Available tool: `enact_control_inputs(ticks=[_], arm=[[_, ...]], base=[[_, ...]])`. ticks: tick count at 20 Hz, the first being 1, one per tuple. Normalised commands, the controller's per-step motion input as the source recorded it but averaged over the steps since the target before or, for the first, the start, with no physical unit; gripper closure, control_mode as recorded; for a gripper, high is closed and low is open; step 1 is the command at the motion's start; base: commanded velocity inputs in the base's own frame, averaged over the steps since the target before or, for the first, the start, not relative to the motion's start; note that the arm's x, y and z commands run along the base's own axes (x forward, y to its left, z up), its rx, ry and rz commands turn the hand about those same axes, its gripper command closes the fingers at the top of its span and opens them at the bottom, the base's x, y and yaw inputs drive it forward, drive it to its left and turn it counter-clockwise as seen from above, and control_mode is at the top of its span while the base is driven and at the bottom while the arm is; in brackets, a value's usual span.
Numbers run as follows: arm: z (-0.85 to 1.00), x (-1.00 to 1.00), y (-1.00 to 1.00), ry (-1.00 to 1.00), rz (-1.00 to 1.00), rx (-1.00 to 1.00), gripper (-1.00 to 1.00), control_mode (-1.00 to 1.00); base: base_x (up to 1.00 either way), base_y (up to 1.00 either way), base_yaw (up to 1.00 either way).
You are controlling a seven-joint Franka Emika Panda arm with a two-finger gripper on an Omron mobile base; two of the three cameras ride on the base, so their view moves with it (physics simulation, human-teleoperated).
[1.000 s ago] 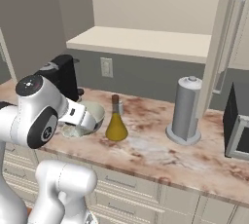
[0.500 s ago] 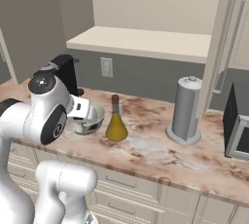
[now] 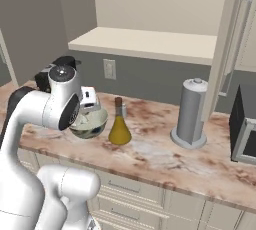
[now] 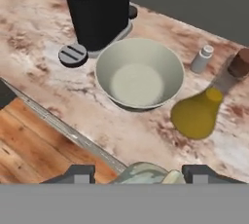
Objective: Retrieve the bottle and the shaker from the cabinet and place them next to the mixing bowl on the counter. Then add garlic from the fridge to the mixing bowl.
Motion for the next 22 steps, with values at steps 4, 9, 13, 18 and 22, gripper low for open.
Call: enact_control_inputs(ticks=[4,9,13,18,22], arm=[[-0.03,0.40,0.32,0.02,0.27,-0.21,1.00,-1.00],[-0.31,0.59,0.00,0.00,0.33,-0.08,1.00,-1.00],[-0.16,0.37,0.15,0.07,0.30,-0.21,1.00,-1.00],[-0.09,0.41,0.12,0.10,0.21,-0.27,1.00,-1.00],[-0.47,0.61,0.03,0.17,0.17,-0.08,1.00,-1.00]], base=[[0.00,0.00,0.00],[0.00,0.00,0.00],[0.00,0.00,0.00],[0.00,0.00,0.00],[0.00,0.00,0.00]])
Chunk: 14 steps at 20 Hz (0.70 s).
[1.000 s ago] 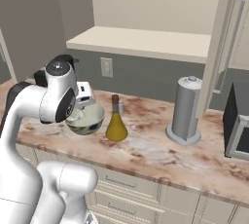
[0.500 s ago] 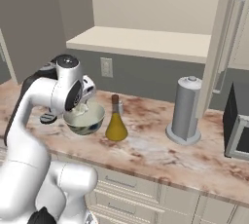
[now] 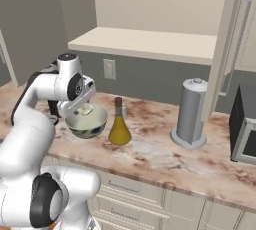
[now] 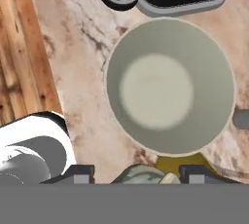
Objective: Retrieve the bottle and the shaker from the cabinet and place them next to the mixing bowl on the counter. Then add garlic from the fridge to the mixing bowl.
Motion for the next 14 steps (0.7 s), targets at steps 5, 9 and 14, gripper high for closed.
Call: enact_control_inputs(ticks=[5,9,14], arm=[[-0.47,0.60,0.00,0.12,0.19,-0.03,1.00,-1.00],[-0.27,0.60,0.00,0.25,0.13,-0.01,1.00,-1.00],[-0.30,0.57,0.14,0.23,0.07,-0.01,1.00,-1.00]], base=[[0.00,0.00,0.00],[0.00,0.00,0.00],[0.00,0.00,0.00]])
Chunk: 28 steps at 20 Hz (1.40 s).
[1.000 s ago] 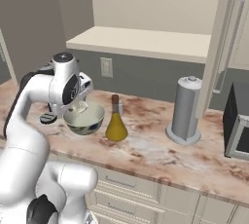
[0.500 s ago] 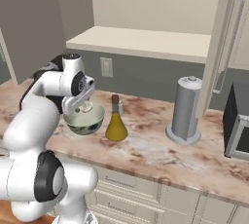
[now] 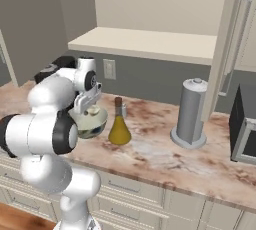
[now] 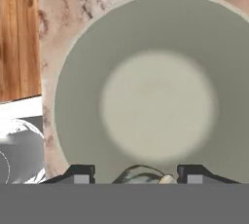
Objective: Retrieve the bottle and the shaker from the cabinet and place them next to the mixing bowl on the counter. Then add garlic from the fridge to the mixing bowl.
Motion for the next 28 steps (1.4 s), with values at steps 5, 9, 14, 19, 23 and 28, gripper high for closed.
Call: enact_control_inputs(ticks=[5,9,14,19,23,28], arm=[[-0.27,0.30,0.31,0.11,0.02,-0.05,1.00,-1.00],[-0.39,0.19,0.19,0.01,0.00,-0.04,1.00,-1.00],[-0.51,0.11,0.02,-0.01,0.00,0.00,1.00,-1.00],[-0.31,0.12,0.00,-0.04,0.00,0.00,1.00,-1.00],[-0.33,0.08,0.00,-0.08,0.00,0.00,1.00,-1.00],[-0.35,0.06,0.02,-0.06,0.00,0.00,1.00,-1.00]], base=[[0.00,0.00,0.00],[0.00,0.00,0.00],[0.00,0.00,0.00],[0.00,0.00,0.00],[0.00,0.00,0.00],[0.00,0.00,0.00]])
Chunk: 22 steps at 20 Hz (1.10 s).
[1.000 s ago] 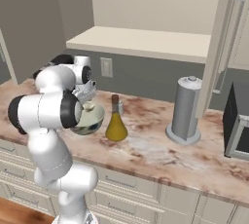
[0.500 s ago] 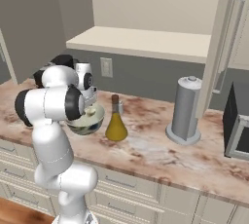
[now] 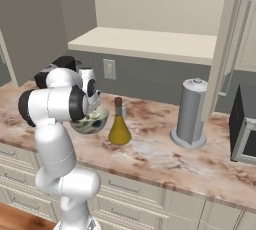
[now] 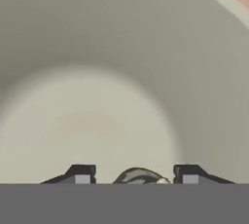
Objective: Retrieve the bottle and the shaker from the cabinet and place them next to the mixing bowl on the counter. Then add garlic from the fridge to the mixing bowl.
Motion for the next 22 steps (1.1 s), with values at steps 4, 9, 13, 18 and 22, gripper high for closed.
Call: enact_control_inputs(ticks=[4,9,13,18,22], arm=[[-0.14,0.00,0.09,0.00,0.00,0.00,-1.00,-1.00],[0.01,0.00,0.01,0.00,0.00,0.00,-1.00,-1.00],[0.18,-0.02,0.00,0.00,0.00,-0.03,-1.00,-1.00],[0.32,-0.17,0.00,0.00,0.00,0.00,-1.00,-1.00],[0.24,-0.39,-0.04,-0.03,0.00,0.01,-1.00,-1.00]], base=[[0.00,0.00,0.00],[0.00,0.00,0.00],[0.00,0.00,0.00],[0.00,0.00,0.00],[0.00,0.00,0.00]])
